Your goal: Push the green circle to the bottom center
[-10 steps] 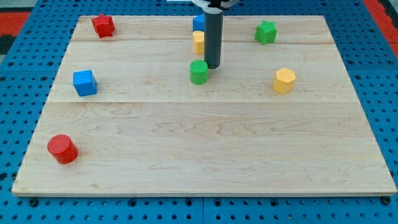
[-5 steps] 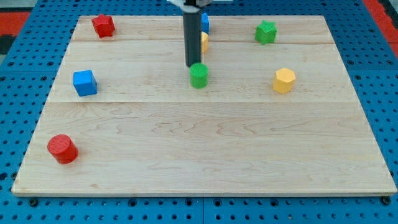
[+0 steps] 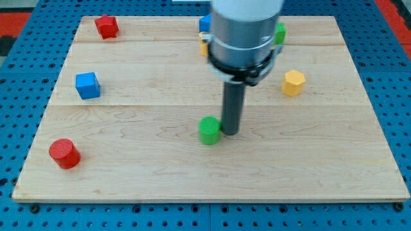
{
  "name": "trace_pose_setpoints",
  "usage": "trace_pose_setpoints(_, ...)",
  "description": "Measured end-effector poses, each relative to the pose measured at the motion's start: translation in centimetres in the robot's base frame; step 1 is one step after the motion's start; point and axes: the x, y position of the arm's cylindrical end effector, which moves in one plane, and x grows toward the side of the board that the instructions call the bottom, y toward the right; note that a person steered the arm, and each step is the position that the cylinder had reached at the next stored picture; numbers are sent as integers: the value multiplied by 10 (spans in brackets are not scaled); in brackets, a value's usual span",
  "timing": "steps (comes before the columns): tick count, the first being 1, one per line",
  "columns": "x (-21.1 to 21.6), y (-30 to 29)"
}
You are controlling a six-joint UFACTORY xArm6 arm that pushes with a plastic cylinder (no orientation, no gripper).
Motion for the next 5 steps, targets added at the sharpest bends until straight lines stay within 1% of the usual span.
trace_pose_setpoints(1, -27, 9)
trace_pose_setpoints(2, -24, -47)
trace_pose_setpoints(3, 10, -76)
trace_pose_setpoints(4, 24, -80)
trace_pose_setpoints(5, 16, -64)
